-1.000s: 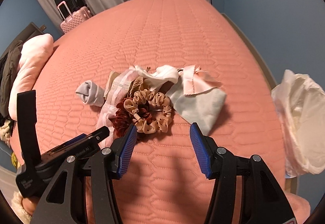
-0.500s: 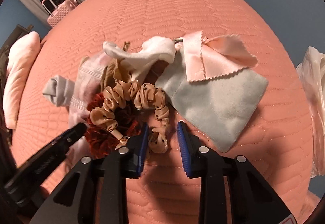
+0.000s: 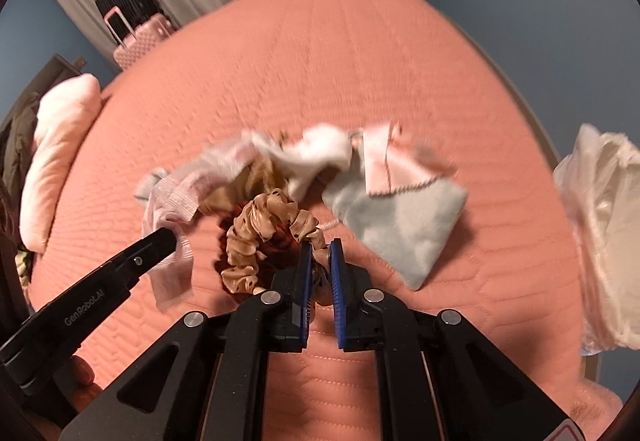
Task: Collect trash
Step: 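Grasp the pink lace cloth with the left tool while the right tool grasps the tan scrunchie, then carry lace cloth and tan scrunchie over the wastebasket and open both tools, then move both open tools back from the wastebasket to the pile on the bed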
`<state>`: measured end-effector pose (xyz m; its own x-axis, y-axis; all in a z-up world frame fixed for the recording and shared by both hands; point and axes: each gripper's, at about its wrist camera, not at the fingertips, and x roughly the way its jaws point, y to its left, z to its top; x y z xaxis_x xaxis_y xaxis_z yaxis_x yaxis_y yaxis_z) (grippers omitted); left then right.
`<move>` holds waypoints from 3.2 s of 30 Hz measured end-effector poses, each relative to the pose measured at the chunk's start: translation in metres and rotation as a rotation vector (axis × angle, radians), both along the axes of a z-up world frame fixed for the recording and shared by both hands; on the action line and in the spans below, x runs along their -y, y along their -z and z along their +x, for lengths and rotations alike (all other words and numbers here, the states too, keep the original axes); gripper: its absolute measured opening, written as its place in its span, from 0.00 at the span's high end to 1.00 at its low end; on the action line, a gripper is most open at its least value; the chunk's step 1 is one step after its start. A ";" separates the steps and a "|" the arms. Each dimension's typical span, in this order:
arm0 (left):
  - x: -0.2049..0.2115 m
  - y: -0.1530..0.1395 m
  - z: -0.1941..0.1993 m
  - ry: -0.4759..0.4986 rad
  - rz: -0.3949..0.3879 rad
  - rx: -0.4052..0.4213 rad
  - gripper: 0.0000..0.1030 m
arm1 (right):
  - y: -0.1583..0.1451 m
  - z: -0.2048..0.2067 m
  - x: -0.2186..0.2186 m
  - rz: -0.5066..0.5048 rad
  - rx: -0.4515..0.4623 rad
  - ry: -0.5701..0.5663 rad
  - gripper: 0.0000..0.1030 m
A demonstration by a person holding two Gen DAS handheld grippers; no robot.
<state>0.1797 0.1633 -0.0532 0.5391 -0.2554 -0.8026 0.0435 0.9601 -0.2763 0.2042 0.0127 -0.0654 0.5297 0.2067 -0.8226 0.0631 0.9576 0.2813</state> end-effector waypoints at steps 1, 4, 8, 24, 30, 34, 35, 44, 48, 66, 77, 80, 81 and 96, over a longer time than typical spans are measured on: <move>0.002 -0.007 -0.004 0.008 -0.001 0.019 0.91 | -0.006 -0.001 0.001 0.002 0.014 0.001 0.91; 0.010 -0.030 -0.008 0.033 -0.012 0.072 0.91 | -0.032 -0.011 0.008 0.015 0.067 0.014 0.91; 0.034 -0.061 -0.019 0.082 -0.017 0.142 0.91 | -0.067 -0.028 0.028 0.025 0.134 0.040 0.91; 0.160 -0.141 -0.062 0.336 -0.046 0.341 0.91 | -0.161 -0.107 0.146 0.012 0.343 0.233 0.91; 0.205 -0.151 -0.074 0.432 -0.040 0.362 0.91 | -0.169 -0.135 0.192 0.006 0.366 0.330 0.91; 0.235 -0.154 -0.080 0.494 -0.037 0.368 0.91 | -0.171 -0.151 0.220 -0.002 0.372 0.387 0.91; 0.242 -0.154 -0.080 0.510 -0.039 0.369 0.91 | -0.170 -0.153 0.225 -0.005 0.372 0.395 0.91; 0.288 -0.149 -0.085 0.591 -0.062 0.327 0.91 | -0.162 -0.172 0.268 -0.019 0.356 0.482 0.91; 0.299 -0.145 -0.084 0.613 -0.063 0.314 0.91 | -0.159 -0.173 0.277 -0.023 0.347 0.502 0.91; 0.316 -0.134 -0.071 0.576 -0.037 0.329 0.49 | -0.138 -0.158 0.288 -0.014 0.322 0.533 0.71; 0.304 -0.133 -0.069 0.525 -0.043 0.325 0.38 | -0.136 -0.162 0.282 -0.009 0.321 0.526 0.60; 0.302 -0.135 -0.070 0.517 -0.046 0.327 0.38 | -0.137 -0.163 0.278 -0.010 0.321 0.521 0.60; 0.301 -0.135 -0.070 0.513 -0.046 0.328 0.38 | -0.138 -0.163 0.277 -0.009 0.322 0.520 0.60; 0.272 -0.138 -0.066 0.445 -0.060 0.318 0.38 | -0.147 -0.156 0.250 -0.016 0.331 0.462 0.59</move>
<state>0.1138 -0.1090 0.0846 0.5822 -0.5544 -0.5947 0.5320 0.8129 -0.2369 0.0486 -0.2371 0.0817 0.7921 -0.1188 -0.5988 0.3878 0.8555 0.3432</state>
